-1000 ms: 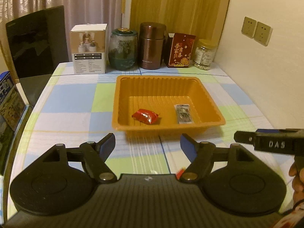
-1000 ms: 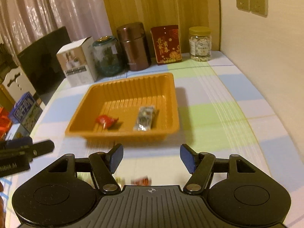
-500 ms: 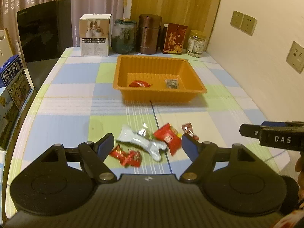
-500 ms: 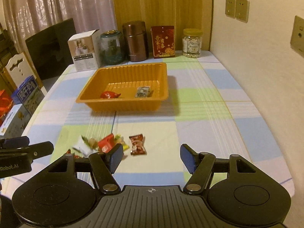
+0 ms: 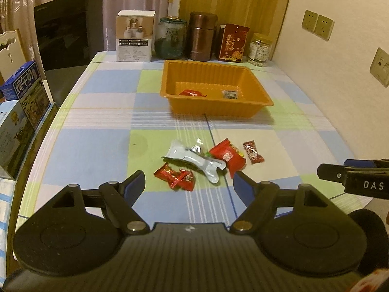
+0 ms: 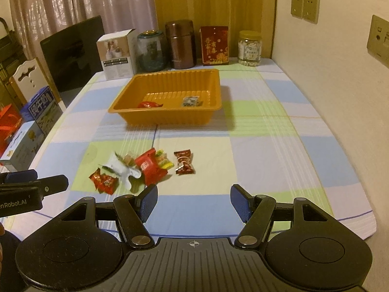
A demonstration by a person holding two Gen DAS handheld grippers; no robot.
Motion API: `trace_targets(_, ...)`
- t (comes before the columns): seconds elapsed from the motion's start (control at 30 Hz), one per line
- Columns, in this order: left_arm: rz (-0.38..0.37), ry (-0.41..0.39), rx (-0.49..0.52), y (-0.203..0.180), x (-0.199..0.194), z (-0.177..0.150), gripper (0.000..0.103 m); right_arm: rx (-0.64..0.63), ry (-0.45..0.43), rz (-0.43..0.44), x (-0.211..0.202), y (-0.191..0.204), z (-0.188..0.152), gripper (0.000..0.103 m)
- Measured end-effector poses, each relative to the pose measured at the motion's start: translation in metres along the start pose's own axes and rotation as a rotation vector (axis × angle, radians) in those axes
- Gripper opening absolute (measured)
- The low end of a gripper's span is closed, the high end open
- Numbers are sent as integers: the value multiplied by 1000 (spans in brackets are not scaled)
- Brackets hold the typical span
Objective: Organize snacks
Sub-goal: 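Move both open tools back toward the remaining snacks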
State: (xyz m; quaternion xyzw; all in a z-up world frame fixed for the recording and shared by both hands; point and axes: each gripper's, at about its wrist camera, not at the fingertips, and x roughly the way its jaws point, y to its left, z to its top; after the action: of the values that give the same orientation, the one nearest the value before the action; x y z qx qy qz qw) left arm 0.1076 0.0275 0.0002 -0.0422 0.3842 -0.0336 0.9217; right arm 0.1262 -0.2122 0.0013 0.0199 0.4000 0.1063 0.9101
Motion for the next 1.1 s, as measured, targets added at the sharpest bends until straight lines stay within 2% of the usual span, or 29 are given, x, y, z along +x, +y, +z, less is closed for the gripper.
trace_targets(0.7, 42, 54, 17, 15, 33, -9, 77, 33, 40, 25, 40, -5, -7, 66)
trace_targets(1.0, 33, 94, 41, 24, 68, -15, 77, 43, 44, 33, 67, -5, -9, 66)
trace_targets(1.1, 35, 105, 30, 26, 82, -17, 72, 47, 51, 37, 76, -5, -10, 66)
